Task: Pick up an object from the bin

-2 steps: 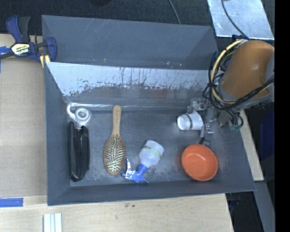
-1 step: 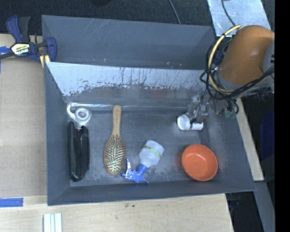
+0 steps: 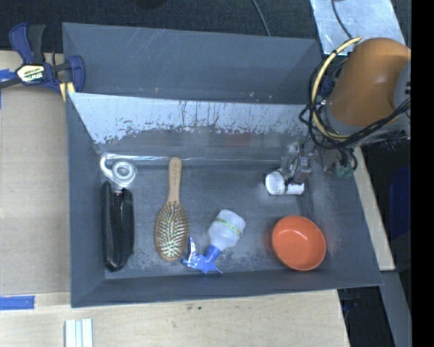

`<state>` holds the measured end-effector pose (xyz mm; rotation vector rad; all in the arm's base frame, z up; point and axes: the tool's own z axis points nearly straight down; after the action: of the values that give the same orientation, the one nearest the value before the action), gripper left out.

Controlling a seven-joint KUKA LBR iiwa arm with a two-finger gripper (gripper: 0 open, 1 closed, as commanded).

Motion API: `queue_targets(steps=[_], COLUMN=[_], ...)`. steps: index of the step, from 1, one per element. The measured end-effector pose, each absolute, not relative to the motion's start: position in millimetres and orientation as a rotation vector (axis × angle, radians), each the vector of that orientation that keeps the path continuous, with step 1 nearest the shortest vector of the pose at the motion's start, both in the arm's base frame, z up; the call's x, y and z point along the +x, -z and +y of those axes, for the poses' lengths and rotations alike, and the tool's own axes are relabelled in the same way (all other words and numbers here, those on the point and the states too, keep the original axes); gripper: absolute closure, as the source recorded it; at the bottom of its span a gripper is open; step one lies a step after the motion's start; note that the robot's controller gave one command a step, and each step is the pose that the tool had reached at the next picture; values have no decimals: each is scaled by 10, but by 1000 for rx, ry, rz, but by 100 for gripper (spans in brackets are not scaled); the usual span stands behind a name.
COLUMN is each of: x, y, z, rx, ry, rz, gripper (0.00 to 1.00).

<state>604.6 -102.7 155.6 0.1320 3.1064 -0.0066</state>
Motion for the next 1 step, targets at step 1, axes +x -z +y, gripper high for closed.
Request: queue_targets(steps=[1], x=[5830], y=[-2078], z=[-1541], rx=[-89], ry=[18], rz=[3098], gripper=[0])
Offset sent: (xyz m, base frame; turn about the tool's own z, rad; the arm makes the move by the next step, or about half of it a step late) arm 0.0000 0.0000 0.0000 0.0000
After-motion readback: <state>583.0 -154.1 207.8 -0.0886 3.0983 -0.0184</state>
